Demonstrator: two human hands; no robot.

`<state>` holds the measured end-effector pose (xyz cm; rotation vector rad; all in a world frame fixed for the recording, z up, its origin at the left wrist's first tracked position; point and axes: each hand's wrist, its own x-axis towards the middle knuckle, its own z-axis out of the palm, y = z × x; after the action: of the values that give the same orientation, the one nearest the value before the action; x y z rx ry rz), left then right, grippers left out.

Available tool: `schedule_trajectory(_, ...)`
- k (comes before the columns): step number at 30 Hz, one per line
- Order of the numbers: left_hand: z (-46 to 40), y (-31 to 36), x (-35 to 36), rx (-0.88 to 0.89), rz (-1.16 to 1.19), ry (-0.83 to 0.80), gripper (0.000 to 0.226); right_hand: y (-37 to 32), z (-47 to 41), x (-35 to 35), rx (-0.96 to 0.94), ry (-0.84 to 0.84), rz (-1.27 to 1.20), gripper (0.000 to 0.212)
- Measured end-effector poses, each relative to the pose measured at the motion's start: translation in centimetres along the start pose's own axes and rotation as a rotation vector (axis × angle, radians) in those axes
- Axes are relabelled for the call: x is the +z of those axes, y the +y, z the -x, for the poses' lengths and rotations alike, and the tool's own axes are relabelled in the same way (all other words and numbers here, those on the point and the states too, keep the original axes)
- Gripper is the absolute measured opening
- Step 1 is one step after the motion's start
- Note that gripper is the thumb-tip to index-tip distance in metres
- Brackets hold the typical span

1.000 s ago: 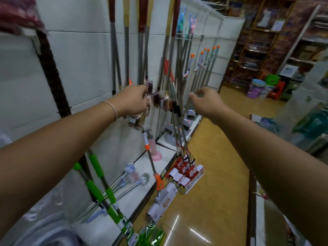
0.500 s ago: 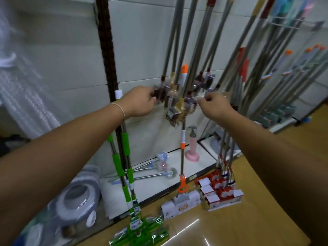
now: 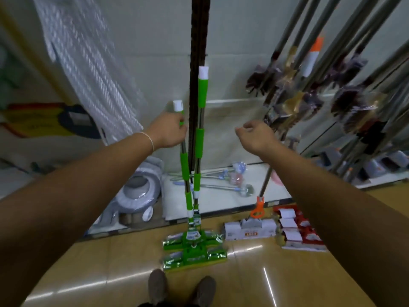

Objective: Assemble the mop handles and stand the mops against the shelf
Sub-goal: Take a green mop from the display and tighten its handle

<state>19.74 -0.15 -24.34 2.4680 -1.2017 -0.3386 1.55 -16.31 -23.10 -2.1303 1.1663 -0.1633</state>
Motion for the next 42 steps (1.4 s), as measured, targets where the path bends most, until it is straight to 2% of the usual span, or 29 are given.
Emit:
schedule_trajectory(6,0.6,-3.2,3.3,-0.046,0.040,-0.092,0.033,1.5,0.2,5.0,0.040,-0.074,0.020,0.051)
schedule_trajectory(12,0.1,-4.2,6.2,-0.154,0.130,-0.116,0.029,2.3,-0.9,8.5,0.040,-0.162,0.021,0.051)
schedule_trajectory(23,-3.9,-8.0,13.8,-0.453,0.312,-0.008,0.025,4.8,-8.0,18.0,-0.035,-0.386,0.025,0.035)
schedule_trajectory(29,-6.6,-9.8,16.3,-0.528,0.385,0.100,0.024,5.5,-10.7,23.9,-0.038,-0.519,-0.049,0.045)
schedule_trajectory(33,-6.6,-11.5,17.2,-0.572,0.432,0.183,0.024,5.0,-11.9,27.4,-0.031,-0.520,-0.085,0.032)
schedule_trajectory(37,-5.2,-12.9,17.4,-0.576,0.474,0.168,0.026,4.2,-13.0,29.1,-0.028,-0.466,-0.189,0.039)
schedule_trajectory(42,-4.6,-14.1,16.5,-0.526,0.438,0.155,0.028,4.0,-13.3,29.7,-0.043,-0.422,-0.192,0.041)
